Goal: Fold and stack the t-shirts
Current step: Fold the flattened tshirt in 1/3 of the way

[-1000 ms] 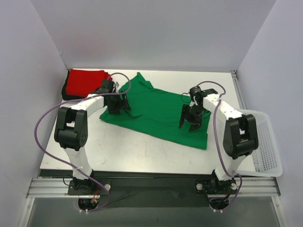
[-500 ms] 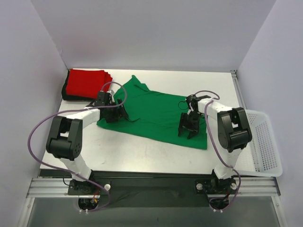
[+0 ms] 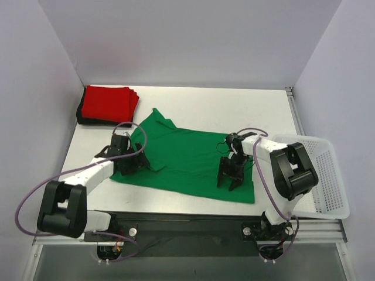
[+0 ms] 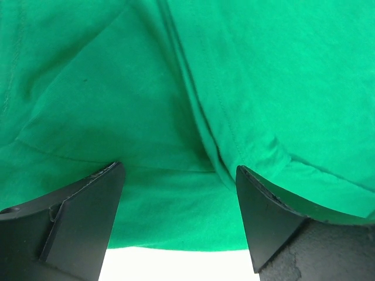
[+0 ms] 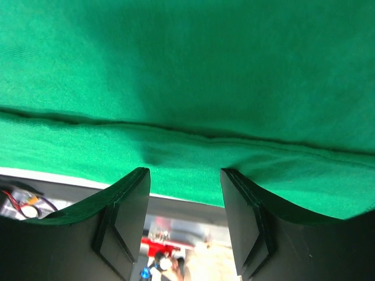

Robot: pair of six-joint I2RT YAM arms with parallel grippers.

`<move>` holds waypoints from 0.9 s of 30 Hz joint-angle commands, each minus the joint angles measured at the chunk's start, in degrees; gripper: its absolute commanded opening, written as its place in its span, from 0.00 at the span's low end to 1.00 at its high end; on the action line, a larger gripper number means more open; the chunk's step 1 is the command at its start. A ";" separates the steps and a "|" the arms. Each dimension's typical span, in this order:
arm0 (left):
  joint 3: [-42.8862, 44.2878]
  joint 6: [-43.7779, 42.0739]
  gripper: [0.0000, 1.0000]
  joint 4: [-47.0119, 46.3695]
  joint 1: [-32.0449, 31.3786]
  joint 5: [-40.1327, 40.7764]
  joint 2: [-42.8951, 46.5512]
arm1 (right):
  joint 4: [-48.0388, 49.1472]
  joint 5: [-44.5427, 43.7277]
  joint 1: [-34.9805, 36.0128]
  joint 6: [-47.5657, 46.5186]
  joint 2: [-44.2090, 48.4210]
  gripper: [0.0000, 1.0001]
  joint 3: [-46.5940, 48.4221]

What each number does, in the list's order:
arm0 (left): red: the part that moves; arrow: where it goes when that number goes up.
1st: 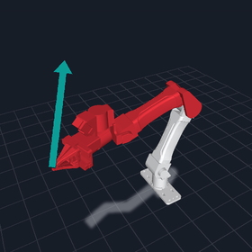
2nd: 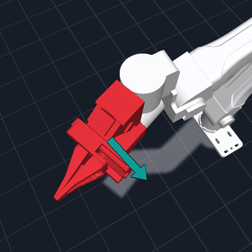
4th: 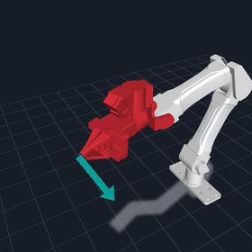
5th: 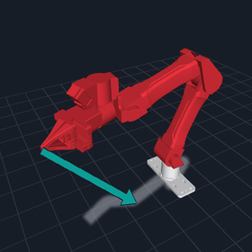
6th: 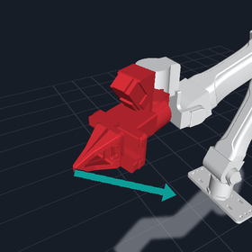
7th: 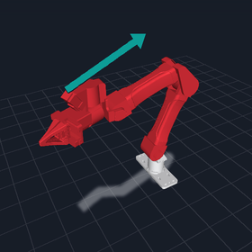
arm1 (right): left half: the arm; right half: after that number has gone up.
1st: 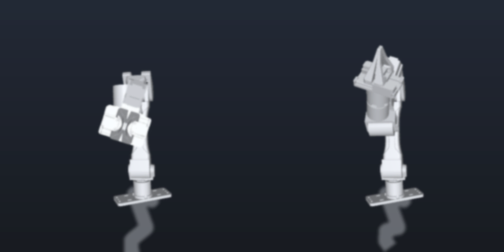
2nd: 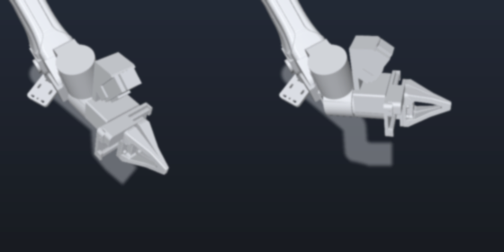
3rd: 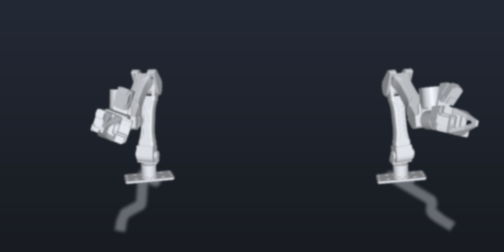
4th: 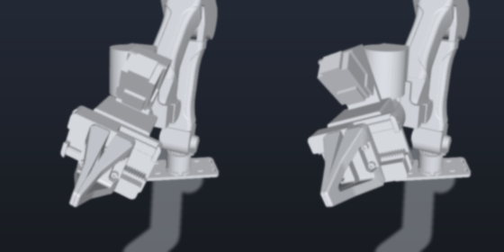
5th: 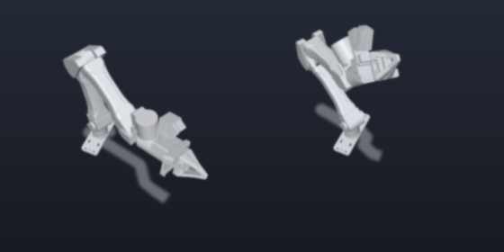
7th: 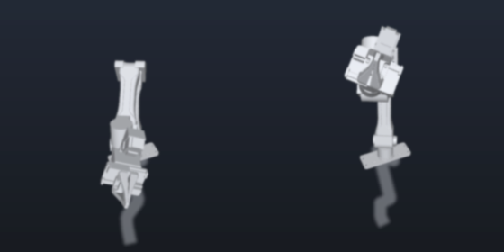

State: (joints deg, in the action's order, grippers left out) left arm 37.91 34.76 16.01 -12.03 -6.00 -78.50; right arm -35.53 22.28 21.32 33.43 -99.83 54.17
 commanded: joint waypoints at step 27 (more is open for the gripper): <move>-3.11 7.60 0.62 1.75 -5.19 2.04 12.58 | -3.93 -1.19 6.72 4.27 10.53 0.53 -3.02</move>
State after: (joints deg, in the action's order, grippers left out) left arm 32.21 41.76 22.90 -16.71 -2.94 -64.79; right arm -36.23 22.33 27.81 37.34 -91.59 50.52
